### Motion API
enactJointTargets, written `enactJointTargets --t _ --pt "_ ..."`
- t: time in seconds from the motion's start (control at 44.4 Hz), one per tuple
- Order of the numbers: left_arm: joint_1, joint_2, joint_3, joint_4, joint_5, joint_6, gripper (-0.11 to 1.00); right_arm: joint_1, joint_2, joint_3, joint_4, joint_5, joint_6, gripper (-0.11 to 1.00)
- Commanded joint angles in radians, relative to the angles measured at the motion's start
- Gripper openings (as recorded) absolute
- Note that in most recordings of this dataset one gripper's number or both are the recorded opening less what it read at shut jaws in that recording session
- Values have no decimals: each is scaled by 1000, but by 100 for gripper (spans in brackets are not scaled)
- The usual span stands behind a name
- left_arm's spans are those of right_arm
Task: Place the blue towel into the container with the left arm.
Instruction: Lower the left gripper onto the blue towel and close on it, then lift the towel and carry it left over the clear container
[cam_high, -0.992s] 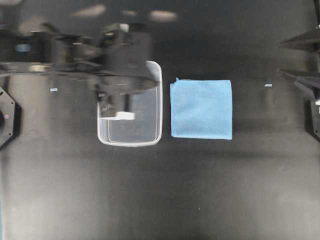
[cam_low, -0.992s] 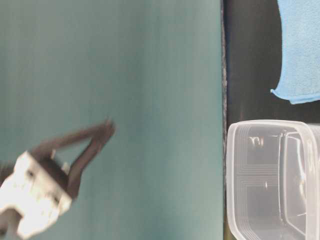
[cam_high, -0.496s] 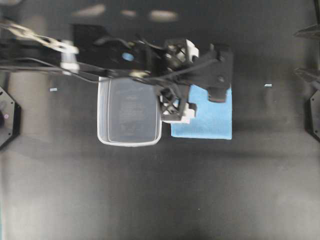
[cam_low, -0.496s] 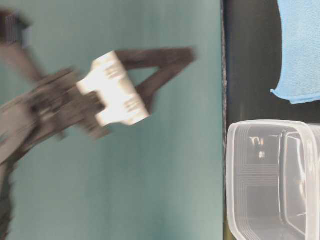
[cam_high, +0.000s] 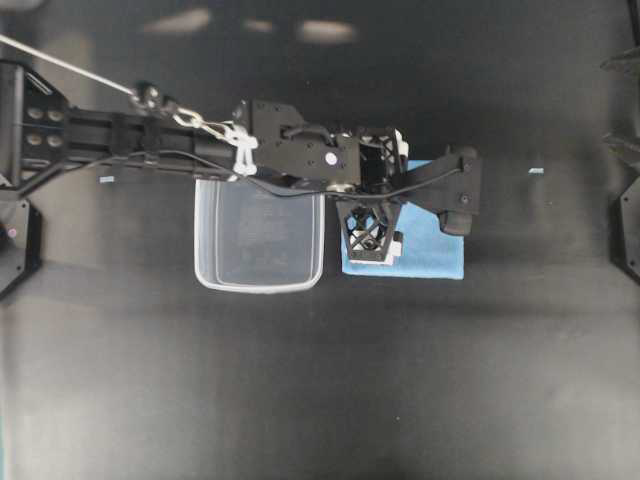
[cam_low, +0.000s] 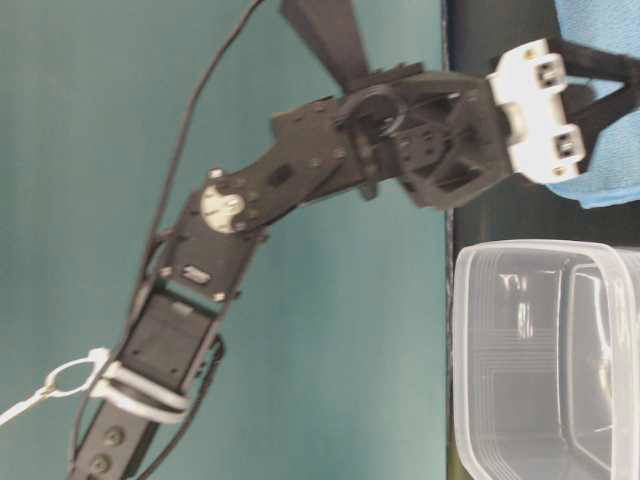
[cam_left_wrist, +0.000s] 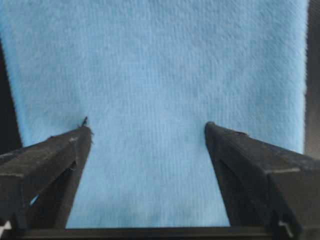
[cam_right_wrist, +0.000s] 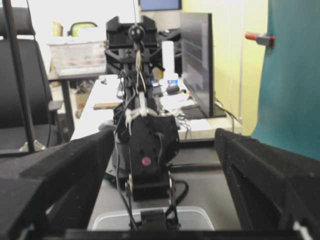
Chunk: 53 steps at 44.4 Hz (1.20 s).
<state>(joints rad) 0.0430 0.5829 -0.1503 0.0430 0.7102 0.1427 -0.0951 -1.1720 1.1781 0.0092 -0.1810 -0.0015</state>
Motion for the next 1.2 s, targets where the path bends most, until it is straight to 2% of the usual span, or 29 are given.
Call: enactJointTargets --t 0.0,0.113,0.225,0.316,0.428,0.474,0.519,0.767,1.037,1.172 --pt "-3 6 -15 2 -26 0 87 0 6 -17 3 -5 2 78" --pt "-5 9 -14 2 -35 0 84 0 6 -15 3 -5 -3 78" --pt "-8 11 -6 2 -34 5 73 0 6 -15 3 -5 -5 78" --pt "-15 6 -15 2 -28 9 52 0 5 -15 3 -5 -5 78" --pt "-23 -23 -25 2 -23 18 18 0 5 -15 3 -5 -6 78" --pt "-23 -40 -29 2 -23 20 9 0 6 -15 3 -5 -6 78" --pt "-21 -52 -32 3 -21 20 4 0 6 -15 3 -5 -6 78" --pt "-14 -209 -64 3 23 18 4 0 5 -15 3 -6 -6 78" --pt "-12 -449 -64 2 241 20 4 0 5 -17 3 -5 -6 78" --pt "-12 -557 -9 3 354 17 4 0 5 -15 3 -3 -6 78"
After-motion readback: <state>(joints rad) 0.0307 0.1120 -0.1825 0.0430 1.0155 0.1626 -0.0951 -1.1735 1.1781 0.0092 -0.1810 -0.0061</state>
